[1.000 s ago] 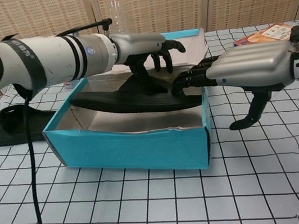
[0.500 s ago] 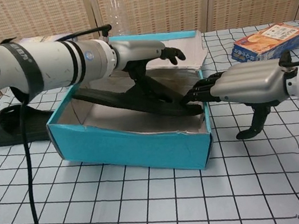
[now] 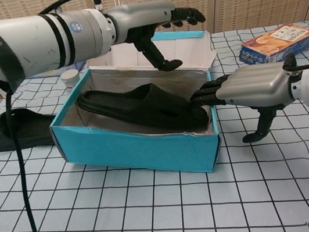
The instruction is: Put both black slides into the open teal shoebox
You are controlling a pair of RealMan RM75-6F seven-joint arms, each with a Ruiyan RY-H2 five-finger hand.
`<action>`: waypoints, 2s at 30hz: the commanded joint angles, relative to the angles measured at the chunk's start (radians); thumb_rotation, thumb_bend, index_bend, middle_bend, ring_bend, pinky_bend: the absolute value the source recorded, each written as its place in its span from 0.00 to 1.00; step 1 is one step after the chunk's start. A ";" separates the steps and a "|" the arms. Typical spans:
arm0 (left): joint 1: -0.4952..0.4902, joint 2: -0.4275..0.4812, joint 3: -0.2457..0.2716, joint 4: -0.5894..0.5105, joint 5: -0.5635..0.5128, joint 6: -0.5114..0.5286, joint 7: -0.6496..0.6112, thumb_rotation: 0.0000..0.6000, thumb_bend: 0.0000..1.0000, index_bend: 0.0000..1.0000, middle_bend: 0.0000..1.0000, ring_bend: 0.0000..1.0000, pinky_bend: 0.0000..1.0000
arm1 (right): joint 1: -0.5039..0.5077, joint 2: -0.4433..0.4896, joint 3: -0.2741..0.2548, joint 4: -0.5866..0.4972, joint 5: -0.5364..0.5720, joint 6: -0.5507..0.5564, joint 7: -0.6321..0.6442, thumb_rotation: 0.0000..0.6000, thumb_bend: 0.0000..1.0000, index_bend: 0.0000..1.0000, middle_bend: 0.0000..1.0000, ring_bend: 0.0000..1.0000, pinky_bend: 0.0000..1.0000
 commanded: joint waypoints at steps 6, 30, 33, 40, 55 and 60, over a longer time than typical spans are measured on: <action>0.055 0.024 -0.018 -0.022 0.077 0.044 -0.090 1.00 0.43 0.00 0.00 0.00 0.06 | -0.001 0.008 0.001 -0.020 0.019 0.048 -0.011 1.00 0.20 0.00 0.00 0.00 0.00; 0.366 0.282 0.193 -0.069 0.110 0.148 -0.043 1.00 0.38 0.00 0.00 0.00 0.06 | -0.347 0.441 -0.124 -0.327 -0.431 0.618 0.408 1.00 0.20 0.00 0.00 0.00 0.00; 0.402 0.267 0.230 -0.003 0.075 0.132 -0.022 1.00 0.38 0.00 0.00 0.00 0.05 | -0.436 0.448 -0.181 -0.283 -0.521 0.731 0.461 1.00 0.20 0.00 0.00 0.00 0.00; 0.474 0.223 0.256 0.118 0.003 0.133 0.016 1.00 0.36 0.00 0.00 0.00 0.05 | -0.551 0.402 -0.231 -0.193 -0.636 0.874 0.513 1.00 0.20 0.00 0.00 0.00 0.00; 0.520 0.166 0.218 0.278 0.038 0.013 -0.163 1.00 0.30 0.00 0.00 0.00 0.05 | -0.567 0.381 -0.207 -0.218 -0.639 0.810 0.464 1.00 0.20 0.00 0.00 0.00 0.00; 0.527 0.104 0.200 0.369 0.083 0.013 -0.222 1.00 0.32 0.00 0.00 0.00 0.05 | -0.602 0.351 -0.186 -0.184 -0.584 0.816 0.407 1.00 0.20 0.00 0.00 0.00 0.00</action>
